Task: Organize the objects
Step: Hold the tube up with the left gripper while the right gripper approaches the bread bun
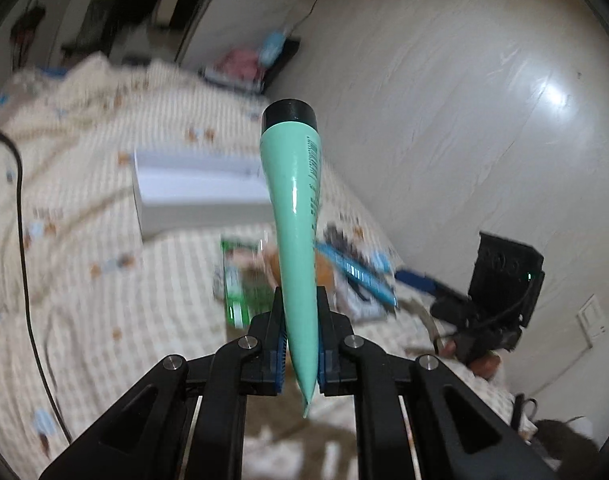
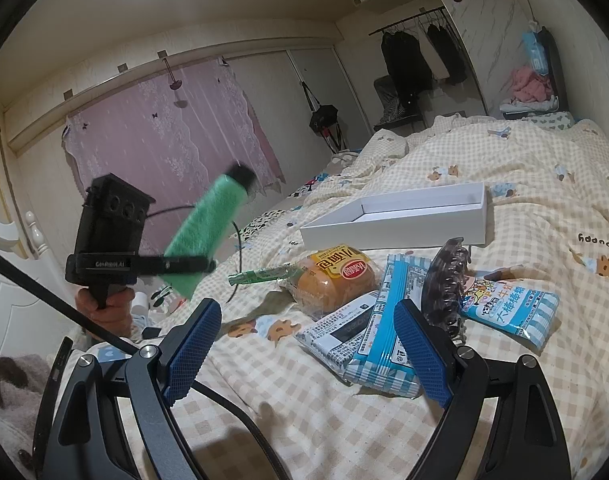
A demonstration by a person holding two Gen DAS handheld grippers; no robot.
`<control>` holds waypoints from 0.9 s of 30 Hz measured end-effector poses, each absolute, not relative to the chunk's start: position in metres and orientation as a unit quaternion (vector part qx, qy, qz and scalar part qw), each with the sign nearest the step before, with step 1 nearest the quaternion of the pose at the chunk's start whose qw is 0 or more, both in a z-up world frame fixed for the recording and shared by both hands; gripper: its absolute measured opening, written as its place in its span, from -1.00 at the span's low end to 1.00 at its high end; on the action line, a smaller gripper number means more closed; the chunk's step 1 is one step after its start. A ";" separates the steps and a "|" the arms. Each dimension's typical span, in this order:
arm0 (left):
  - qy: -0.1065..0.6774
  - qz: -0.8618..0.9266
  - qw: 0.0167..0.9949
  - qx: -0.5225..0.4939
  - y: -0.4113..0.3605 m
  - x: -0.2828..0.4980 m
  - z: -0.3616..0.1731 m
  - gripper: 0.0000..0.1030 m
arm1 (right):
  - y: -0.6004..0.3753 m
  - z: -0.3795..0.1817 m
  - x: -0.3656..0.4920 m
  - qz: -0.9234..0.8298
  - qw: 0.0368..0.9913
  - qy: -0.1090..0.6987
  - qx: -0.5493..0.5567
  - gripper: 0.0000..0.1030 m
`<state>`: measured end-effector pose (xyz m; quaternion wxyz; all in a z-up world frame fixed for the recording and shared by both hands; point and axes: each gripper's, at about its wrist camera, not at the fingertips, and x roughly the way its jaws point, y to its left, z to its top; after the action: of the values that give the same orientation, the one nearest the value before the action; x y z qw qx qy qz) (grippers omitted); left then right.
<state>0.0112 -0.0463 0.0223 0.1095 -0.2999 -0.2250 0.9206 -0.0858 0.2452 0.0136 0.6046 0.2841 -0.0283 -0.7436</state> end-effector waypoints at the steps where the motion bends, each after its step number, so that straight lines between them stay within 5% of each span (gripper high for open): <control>1: -0.225 0.925 0.109 -0.286 -0.047 0.011 0.025 -0.75 | 0.245 0.014 -0.086 -0.744 0.605 -0.028 0.284 0.73; 19: -0.161 0.961 0.024 -0.222 -0.041 -0.012 0.034 -0.76 | 0.245 0.014 -0.085 -0.743 0.605 -0.028 0.285 0.73; 27: -0.196 0.958 0.077 -0.196 -0.042 -0.008 0.021 -0.76 | 0.244 0.014 -0.086 -0.744 0.604 -0.027 0.286 0.73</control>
<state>-0.0078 -0.0420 0.0206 0.0772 -0.1961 -0.1961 0.9577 -0.0865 0.2444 0.0143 0.6036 0.2861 -0.0268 -0.7437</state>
